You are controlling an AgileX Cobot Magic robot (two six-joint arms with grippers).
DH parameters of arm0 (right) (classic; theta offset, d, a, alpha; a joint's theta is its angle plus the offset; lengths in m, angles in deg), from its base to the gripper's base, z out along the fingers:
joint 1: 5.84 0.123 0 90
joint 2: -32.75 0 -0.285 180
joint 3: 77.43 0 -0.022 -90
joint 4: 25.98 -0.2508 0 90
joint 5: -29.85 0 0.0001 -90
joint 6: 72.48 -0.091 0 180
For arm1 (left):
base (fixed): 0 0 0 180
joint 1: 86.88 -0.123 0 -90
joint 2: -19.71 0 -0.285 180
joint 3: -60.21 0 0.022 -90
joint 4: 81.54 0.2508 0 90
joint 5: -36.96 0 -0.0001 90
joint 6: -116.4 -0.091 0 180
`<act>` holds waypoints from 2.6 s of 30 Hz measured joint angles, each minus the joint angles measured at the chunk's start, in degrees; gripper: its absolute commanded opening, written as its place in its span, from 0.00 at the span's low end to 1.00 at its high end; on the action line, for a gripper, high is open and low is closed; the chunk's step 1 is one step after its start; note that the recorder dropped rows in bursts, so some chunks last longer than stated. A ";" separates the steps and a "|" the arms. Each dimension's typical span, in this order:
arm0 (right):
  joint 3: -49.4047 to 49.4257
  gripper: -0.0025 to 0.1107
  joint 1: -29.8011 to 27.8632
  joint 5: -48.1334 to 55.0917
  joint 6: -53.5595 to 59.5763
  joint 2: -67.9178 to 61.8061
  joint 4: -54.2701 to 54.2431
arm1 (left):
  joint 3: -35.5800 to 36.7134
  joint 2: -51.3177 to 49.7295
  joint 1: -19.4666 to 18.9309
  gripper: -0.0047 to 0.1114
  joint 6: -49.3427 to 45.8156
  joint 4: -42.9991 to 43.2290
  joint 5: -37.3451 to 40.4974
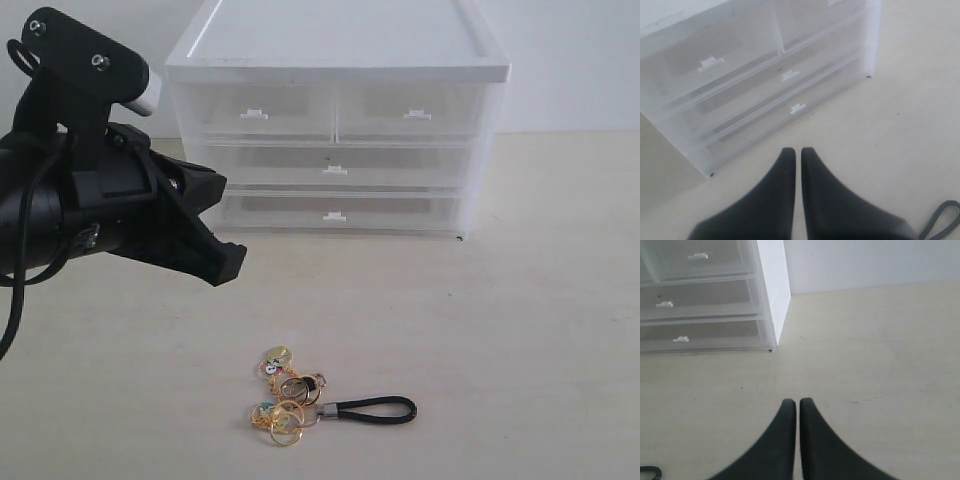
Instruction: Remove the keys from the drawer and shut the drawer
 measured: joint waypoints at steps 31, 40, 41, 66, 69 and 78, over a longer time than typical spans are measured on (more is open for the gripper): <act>0.00 0.02 -0.05 0.11 0.00 0.00 0.00 | 0.12 12.46 -11.85 0.08 -1.97 3.42 -1.99; 0.00 0.02 -0.05 0.33 0.00 0.00 0.00 | 6.43 36.71 -36.70 0.08 3.41 3.50 10.34; 0.00 0.02 -0.05 0.33 0.00 0.00 0.00 | 7.73 38.69 -37.99 0.08 3.41 3.65 9.86; 0.00 0.02 -0.05 0.33 0.00 0.00 0.00 | 31.40 59.14 -40.35 0.08 58.60 40.43 16.53; 0.00 0.02 -0.05 0.33 0.00 0.00 0.00 | 31.93 61.97 -40.35 0.08 63.69 63.16 20.00; 0.00 0.02 -0.05 0.68 0.00 0.00 0.00 | 39.60 70.32 -40.35 0.08 90.65 88.77 21.50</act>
